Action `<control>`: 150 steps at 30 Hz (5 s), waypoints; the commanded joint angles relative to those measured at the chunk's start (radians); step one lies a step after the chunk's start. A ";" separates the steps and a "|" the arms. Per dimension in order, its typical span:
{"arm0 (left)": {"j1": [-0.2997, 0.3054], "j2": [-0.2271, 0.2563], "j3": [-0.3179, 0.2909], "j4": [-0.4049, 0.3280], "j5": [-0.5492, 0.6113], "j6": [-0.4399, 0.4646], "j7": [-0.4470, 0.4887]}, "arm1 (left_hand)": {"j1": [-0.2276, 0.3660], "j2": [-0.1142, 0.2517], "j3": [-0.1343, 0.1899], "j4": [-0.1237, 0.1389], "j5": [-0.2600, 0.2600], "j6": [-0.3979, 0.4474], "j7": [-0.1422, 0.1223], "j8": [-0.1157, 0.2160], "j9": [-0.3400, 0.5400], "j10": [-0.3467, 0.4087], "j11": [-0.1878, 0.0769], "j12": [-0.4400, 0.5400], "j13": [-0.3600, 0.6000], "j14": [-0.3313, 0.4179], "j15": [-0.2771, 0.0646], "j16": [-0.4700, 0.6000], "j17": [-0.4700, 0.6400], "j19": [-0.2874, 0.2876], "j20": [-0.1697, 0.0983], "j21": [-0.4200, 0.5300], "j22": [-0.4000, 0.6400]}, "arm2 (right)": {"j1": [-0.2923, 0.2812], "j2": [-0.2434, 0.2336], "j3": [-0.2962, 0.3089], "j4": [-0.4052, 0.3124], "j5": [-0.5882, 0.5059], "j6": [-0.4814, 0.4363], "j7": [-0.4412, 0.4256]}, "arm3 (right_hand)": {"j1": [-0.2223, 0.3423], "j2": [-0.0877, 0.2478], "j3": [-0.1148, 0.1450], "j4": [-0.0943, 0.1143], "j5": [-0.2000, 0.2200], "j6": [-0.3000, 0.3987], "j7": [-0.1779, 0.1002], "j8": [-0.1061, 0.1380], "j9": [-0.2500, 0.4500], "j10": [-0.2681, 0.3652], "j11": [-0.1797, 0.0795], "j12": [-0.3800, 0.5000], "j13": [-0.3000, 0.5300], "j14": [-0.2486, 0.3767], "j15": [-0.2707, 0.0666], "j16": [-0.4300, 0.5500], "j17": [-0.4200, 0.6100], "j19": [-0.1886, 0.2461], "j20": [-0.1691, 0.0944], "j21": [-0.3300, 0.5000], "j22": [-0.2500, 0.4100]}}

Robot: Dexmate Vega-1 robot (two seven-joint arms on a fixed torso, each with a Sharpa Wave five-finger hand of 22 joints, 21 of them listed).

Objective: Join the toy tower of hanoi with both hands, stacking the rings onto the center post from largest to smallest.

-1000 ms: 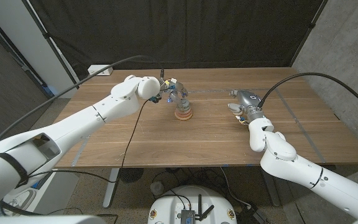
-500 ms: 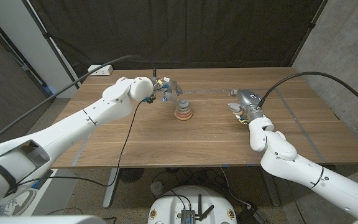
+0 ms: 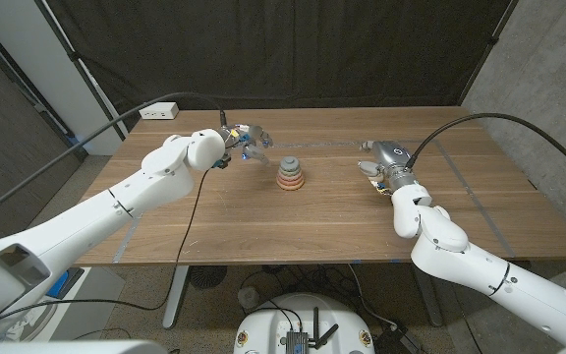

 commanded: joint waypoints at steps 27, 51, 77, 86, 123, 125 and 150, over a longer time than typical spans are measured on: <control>0.310 0.026 -0.147 -0.058 -0.058 0.114 0.515 | 0.016 0.019 0.018 -0.013 0.021 0.093 -0.030 0.013 -0.003 0.100 -0.036 0.020 -0.015 0.076 -0.064 0.039 -0.003 0.047 -0.131 0.013 0.006 | -0.011 -0.004 0.039 0.015 0.052 0.024 -0.004 | 0.004 0.002 0.006 -0.003 -0.002 -0.009 0.005 -0.003 0.016 -0.002 0.009 0.000 0.002 -0.003 -0.029 0.000 0.003 0.003 -0.081 0.000 0.000; 0.391 -0.014 -0.164 -0.008 -0.091 0.106 0.699 | 0.026 0.018 0.030 -0.012 0.028 0.104 -0.037 0.002 -0.003 0.108 -0.040 0.011 -0.019 0.080 -0.064 0.049 0.010 0.053 -0.130 0.010 0.003 | 0.027 0.004 0.017 0.060 0.076 0.035 -0.005 | 0.006 -0.009 0.005 -0.006 -0.007 -0.012 0.003 -0.012 0.012 -0.047 0.022 -0.012 0.000 -0.004 -0.029 0.002 0.004 0.003 -0.081 0.000 0.001; 0.452 0.000 -0.220 -0.020 -0.197 0.090 0.758 | 0.013 0.020 0.045 -0.009 0.032 0.119 -0.038 -0.008 -0.002 0.125 -0.044 0.006 -0.014 0.066 -0.064 0.048 0.021 0.050 -0.130 0.007 0.005 | 0.099 -0.012 -0.048 0.064 0.056 -0.082 0.106 | -0.008 -0.046 -0.010 -0.004 -0.022 -0.072 0.027 -0.041 0.005 -0.107 0.039 -0.017 -0.008 -0.053 -0.029 -0.039 -0.020 -0.036 -0.079 -0.015 -0.005; 0.473 0.020 -0.238 -0.054 -0.205 0.119 0.765 | 0.006 0.021 0.046 -0.007 0.031 0.124 -0.037 -0.008 -0.002 0.131 -0.045 0.006 -0.014 0.067 -0.064 0.048 0.021 0.050 -0.129 0.006 0.005 | 0.124 -0.026 -0.071 0.063 0.060 -0.131 0.144 | -0.010 -0.058 -0.024 -0.003 -0.035 -0.099 0.041 -0.048 0.001 -0.123 0.045 -0.013 -0.014 -0.068 -0.029 -0.060 -0.037 -0.047 -0.079 -0.016 -0.003; 0.494 0.063 -0.241 -0.098 -0.235 0.144 0.741 | -0.002 0.032 0.071 -0.010 0.039 0.146 -0.042 -0.009 0.002 0.154 -0.050 0.006 -0.006 0.062 -0.064 0.042 0.021 0.048 -0.129 0.004 0.006 | 0.312 -0.011 -0.258 0.148 0.068 -0.269 0.300 | -0.006 -0.072 -0.069 0.001 -0.075 -0.152 0.052 -0.046 0.000 -0.163 0.061 -0.007 -0.033 -0.090 -0.029 -0.093 -0.066 -0.075 -0.078 -0.029 -0.009; 0.496 0.064 -0.242 -0.098 -0.237 0.144 0.741 | -0.003 0.032 0.073 -0.010 0.039 0.148 -0.041 -0.009 0.002 0.155 -0.052 0.006 -0.006 0.062 -0.064 0.043 0.023 0.048 -0.129 0.003 0.006 | 0.317 -0.009 -0.263 0.150 0.070 -0.272 0.300 | -0.004 -0.071 -0.071 0.001 -0.077 -0.154 0.053 -0.046 -0.001 -0.162 0.062 -0.007 -0.034 -0.092 -0.030 -0.095 -0.069 -0.075 -0.078 -0.029 -0.009; 0.509 0.071 -0.246 -0.108 -0.249 0.142 0.744 | -0.010 0.032 0.090 -0.013 0.045 0.151 -0.041 -0.013 0.005 0.158 -0.053 -0.002 -0.005 0.063 -0.064 0.044 0.025 0.049 -0.130 0.003 0.005 | 0.341 0.002 -0.294 0.209 0.128 -0.279 0.271 | 0.016 -0.060 -0.091 0.002 -0.094 -0.150 0.054 -0.036 -0.008 -0.162 0.060 -0.002 -0.042 -0.089 -0.030 -0.104 -0.073 -0.075 -0.078 -0.031 -0.009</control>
